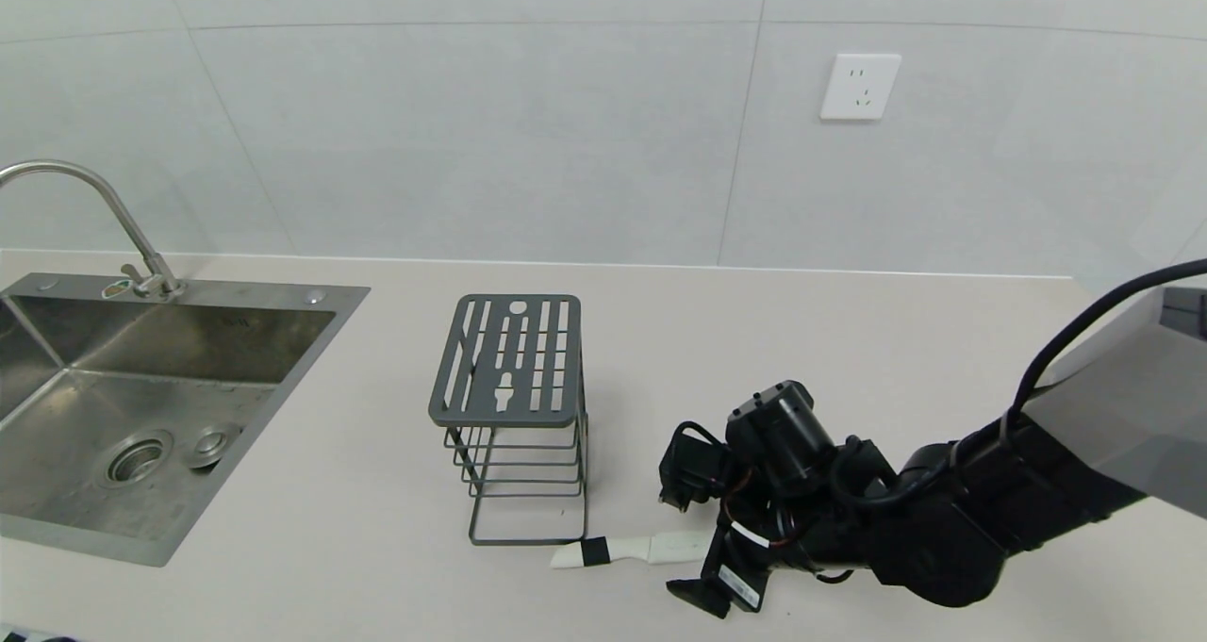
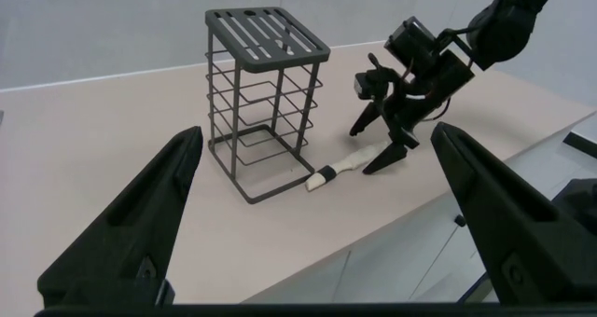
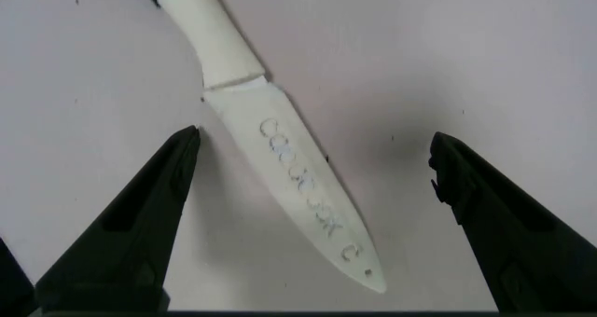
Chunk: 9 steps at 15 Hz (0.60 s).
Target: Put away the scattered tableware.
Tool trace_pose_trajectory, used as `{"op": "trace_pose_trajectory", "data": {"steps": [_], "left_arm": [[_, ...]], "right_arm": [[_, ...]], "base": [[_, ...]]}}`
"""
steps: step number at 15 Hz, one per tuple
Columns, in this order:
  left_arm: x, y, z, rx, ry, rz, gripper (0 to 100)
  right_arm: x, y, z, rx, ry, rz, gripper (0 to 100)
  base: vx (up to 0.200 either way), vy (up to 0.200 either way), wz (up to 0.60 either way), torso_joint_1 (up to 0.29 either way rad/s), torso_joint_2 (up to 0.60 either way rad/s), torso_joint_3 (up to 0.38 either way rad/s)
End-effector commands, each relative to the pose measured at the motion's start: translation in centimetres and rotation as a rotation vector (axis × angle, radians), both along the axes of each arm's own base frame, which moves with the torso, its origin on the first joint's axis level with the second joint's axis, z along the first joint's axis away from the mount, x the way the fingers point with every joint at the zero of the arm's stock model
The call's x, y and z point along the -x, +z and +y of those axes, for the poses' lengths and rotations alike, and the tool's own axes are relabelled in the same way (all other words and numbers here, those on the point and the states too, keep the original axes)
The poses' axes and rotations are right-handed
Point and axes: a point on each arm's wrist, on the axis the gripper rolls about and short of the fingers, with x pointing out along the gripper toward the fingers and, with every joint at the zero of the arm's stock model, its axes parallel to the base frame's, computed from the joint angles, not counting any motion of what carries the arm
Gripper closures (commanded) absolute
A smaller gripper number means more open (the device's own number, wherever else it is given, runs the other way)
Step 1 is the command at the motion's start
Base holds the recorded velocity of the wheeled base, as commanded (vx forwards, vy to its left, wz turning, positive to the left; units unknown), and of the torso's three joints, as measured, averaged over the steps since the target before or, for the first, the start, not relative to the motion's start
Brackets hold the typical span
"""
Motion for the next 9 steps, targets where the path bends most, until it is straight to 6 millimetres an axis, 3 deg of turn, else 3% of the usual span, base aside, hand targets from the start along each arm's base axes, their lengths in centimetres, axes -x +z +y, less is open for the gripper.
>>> {"op": "trace_pose_trajectory", "data": {"steps": [1,4,9], "left_arm": [[0.0,0.0,0.0,0.000,0.000,0.008,0],[0.0,-0.1,0.0,-0.001,0.000,0.015,0],[0.0,-0.3,0.0,-0.001,-0.001,0.018,0]], "right_arm": [[0.2,0.7,0.5,-0.020,0.021,-0.020,0],[0.8,1.2,3.6,-0.078,0.119,-0.034,0],[0.3,0.6,4.3,-0.125,0.161,0.000,0]], "base": [[0.000,0.000,0.00,0.000,0.00,0.000],[0.000,0.000,0.00,0.000,0.00,0.000],[0.000,0.000,0.00,0.000,0.00,0.000]]}}
